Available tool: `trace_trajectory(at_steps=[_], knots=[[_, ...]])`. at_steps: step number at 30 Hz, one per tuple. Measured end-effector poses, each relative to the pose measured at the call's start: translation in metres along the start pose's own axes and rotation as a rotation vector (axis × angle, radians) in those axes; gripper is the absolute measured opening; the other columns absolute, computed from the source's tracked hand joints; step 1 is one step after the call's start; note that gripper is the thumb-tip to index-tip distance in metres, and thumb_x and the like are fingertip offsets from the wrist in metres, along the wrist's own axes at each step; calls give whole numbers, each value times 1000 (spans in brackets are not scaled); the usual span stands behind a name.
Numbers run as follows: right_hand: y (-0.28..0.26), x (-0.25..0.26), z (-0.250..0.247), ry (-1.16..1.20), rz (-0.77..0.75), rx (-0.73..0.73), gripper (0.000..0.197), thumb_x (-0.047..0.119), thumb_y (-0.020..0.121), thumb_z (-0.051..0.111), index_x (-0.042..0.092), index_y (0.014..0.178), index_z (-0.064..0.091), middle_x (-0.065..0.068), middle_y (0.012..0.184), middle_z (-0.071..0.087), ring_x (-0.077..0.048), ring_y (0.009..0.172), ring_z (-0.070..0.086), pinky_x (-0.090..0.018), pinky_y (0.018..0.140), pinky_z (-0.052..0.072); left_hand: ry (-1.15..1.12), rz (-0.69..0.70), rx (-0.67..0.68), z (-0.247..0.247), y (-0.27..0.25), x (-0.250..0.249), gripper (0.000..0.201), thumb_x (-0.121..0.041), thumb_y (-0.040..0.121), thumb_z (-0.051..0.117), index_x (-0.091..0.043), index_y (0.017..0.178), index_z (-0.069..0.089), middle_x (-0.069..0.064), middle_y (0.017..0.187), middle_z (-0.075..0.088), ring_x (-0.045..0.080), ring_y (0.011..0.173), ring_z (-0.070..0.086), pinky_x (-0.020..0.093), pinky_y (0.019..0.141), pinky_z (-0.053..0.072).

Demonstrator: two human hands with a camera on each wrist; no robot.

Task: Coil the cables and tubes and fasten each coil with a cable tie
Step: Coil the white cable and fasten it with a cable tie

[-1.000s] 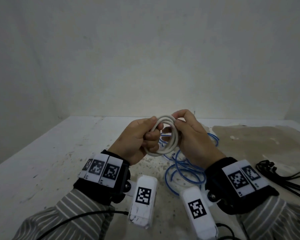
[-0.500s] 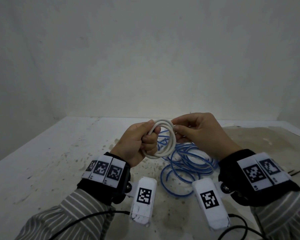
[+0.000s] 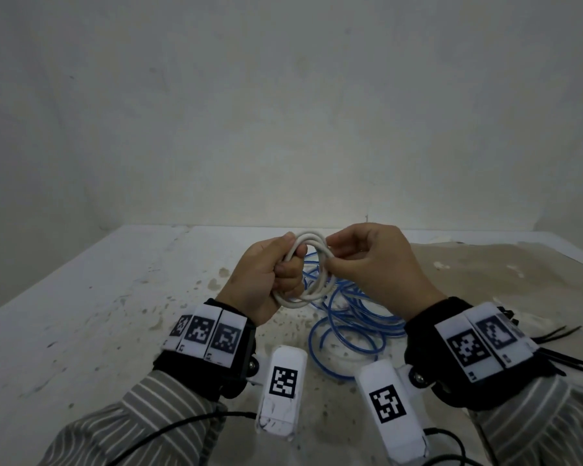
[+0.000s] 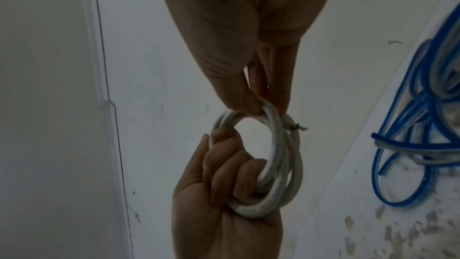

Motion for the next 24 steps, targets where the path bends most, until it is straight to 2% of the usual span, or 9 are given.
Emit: trace_trajectory(at_steps=[5, 7, 9, 13, 16, 21, 24], knots=[[-3, -8, 5, 155, 128, 61, 15, -4, 71, 74, 5, 80, 65, -7, 64, 67, -11, 53, 65, -19, 54, 53, 62, -8, -1, -8, 1, 2, 37, -22, 99, 28, -6, 71, 47, -9, 40, 28, 3, 31, 20, 15, 38, 22], [-4, -12, 7, 166, 166, 84, 12, -4, 74, 71, 4, 79, 64, -7, 63, 66, -10, 51, 64, -19, 53, 52, 95, -10, 8, -9, 2, 4, 37, -21, 99, 28, -6, 71, 46, -9, 40, 28, 3, 31, 20, 16, 39, 21], [-4, -16, 10, 150, 195, 108, 9, -2, 77, 69, 4, 80, 64, -11, 67, 67, -14, 55, 65, -25, 58, 56, 130, -14, 7, -11, 3, 6, 37, -21, 99, 27, -5, 71, 46, -9, 40, 29, 4, 32, 20, 18, 41, 19], [-5, -20, 15, 171, 240, 124, 8, -2, 80, 67, -3, 87, 64, -23, 79, 70, -34, 72, 69, -42, 73, 58, 166, -35, -14, -15, 4, 8, 38, -22, 99, 27, -6, 70, 46, -9, 39, 29, 4, 32, 20, 21, 43, 16], [-5, -20, 17, 220, 264, 119, 7, -4, 81, 65, -2, 87, 64, -25, 81, 69, -36, 74, 68, -46, 75, 58, 152, -40, -26, -17, 5, 9, 39, -22, 100, 27, -6, 70, 45, -9, 39, 29, 4, 32, 20, 21, 42, 16], [-6, -19, 18, 215, 297, 136, 14, -4, 83, 62, 6, 90, 55, -12, 66, 68, -21, 58, 67, -31, 59, 59, 147, -47, -34, -18, 6, 14, 39, -22, 99, 28, -6, 68, 46, -9, 38, 29, 4, 31, 20, 18, 40, 18], [-6, -20, 17, 202, 291, 123, 16, -5, 82, 63, 8, 87, 54, -10, 65, 68, -19, 56, 67, -28, 55, 58, 126, -45, -33, -17, 7, 17, 39, -21, 99, 28, -6, 68, 46, -8, 38, 29, 4, 31, 20, 16, 38, 21]])
Point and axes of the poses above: each hand's wrist, its own y-axis towards the middle knuckle, its own z-axis out of the palm, x = y × z, the point moved 4 cm from there along y, towards the middle knuckle
